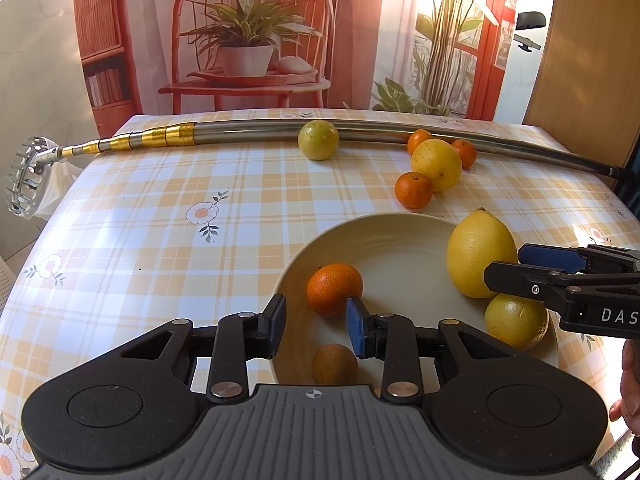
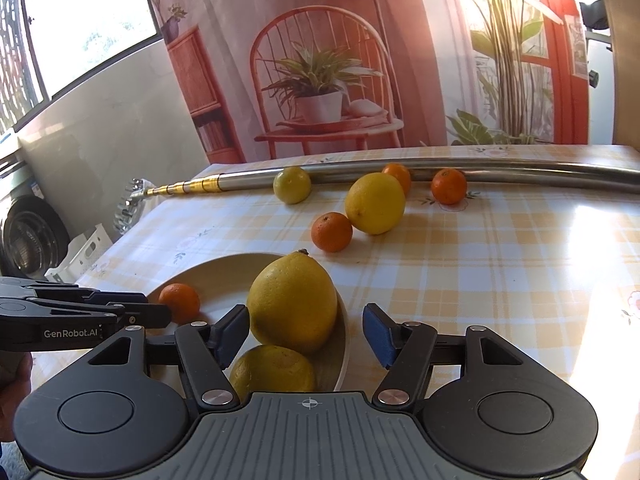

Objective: Organize fruits
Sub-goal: 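Move both grippers back toward the fruit pile by the metal pole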

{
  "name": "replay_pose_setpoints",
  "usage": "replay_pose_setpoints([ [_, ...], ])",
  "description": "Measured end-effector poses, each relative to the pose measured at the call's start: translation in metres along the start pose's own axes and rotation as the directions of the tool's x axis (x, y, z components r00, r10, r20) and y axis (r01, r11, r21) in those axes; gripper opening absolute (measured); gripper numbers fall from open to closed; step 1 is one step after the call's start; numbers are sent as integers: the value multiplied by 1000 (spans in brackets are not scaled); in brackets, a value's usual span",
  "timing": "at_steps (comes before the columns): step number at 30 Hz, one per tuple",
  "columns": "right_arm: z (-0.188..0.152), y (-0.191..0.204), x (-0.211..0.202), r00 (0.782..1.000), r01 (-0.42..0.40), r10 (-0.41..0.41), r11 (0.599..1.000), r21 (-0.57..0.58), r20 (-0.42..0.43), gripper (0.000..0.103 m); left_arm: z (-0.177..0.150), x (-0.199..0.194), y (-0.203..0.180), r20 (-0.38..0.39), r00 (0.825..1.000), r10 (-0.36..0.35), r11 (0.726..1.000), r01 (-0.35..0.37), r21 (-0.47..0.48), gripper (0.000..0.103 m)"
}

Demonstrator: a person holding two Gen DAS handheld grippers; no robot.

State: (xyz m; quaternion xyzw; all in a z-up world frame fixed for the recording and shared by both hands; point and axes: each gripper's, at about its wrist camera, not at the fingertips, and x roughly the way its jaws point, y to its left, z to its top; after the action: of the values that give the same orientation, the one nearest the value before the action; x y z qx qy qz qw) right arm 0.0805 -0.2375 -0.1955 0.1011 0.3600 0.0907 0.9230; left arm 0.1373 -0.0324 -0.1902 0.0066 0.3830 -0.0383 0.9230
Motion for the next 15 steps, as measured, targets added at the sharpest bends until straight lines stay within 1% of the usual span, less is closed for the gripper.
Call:
replay_pose_setpoints([
  [15, 0, -3, -1, 1000, 14, -15, 1000, 18, 15, 59, 1, -5, 0, 22, 1000, 3, 1000, -3, -7, 35],
])
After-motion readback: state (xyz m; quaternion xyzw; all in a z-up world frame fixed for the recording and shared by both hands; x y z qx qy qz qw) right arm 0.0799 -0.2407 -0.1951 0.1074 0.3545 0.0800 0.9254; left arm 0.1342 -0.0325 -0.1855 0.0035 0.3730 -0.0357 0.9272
